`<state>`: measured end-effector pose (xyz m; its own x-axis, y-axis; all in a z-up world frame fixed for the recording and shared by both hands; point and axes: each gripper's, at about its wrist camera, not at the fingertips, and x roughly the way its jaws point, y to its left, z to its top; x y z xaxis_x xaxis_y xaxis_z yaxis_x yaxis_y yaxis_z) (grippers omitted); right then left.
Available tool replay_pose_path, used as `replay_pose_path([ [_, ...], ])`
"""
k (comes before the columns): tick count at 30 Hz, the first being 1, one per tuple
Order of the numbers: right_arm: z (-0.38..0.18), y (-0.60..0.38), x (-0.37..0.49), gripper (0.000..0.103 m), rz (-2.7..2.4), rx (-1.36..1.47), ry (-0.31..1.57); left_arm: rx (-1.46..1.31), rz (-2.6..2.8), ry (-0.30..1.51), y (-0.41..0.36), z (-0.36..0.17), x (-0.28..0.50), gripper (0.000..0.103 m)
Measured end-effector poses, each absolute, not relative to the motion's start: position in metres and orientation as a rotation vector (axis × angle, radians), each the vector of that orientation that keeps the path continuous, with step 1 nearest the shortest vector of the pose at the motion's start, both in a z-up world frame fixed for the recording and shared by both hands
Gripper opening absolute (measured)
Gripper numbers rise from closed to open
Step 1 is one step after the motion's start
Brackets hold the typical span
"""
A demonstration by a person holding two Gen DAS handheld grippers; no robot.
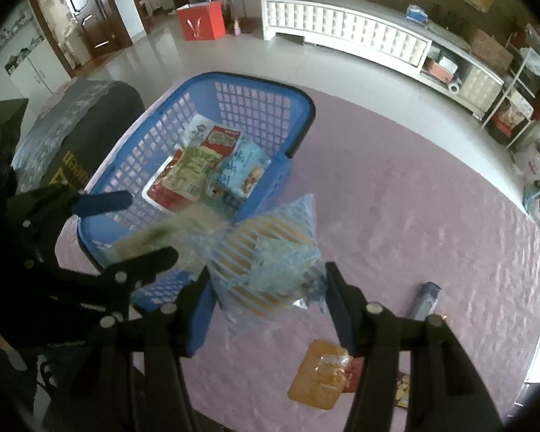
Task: Organize snacks
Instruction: 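Open the left gripper to drop the cracker pack into the basket, then lower the clear striped bag into the basket and open the right gripper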
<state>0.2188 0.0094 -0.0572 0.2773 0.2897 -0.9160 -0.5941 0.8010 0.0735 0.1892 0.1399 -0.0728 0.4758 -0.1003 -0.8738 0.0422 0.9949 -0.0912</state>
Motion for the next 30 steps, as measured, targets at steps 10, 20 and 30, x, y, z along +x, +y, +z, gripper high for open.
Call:
replay_pose_path([
  [10,-0.029,0.015,0.208,0.062,0.634,-0.284,1.100,-0.093,-0.027,1.000,0.168,-0.033,0.157,0.077],
  [20,-0.017,0.069,0.201,0.062,0.714,-0.342,1.074,-0.071,0.022,0.965,0.197,-0.017,0.136,0.077],
  [30,-0.039,0.116,0.215,0.062,0.749,-0.382,1.111,-0.127,0.063,0.979,0.241,-0.035,0.144,0.077],
])
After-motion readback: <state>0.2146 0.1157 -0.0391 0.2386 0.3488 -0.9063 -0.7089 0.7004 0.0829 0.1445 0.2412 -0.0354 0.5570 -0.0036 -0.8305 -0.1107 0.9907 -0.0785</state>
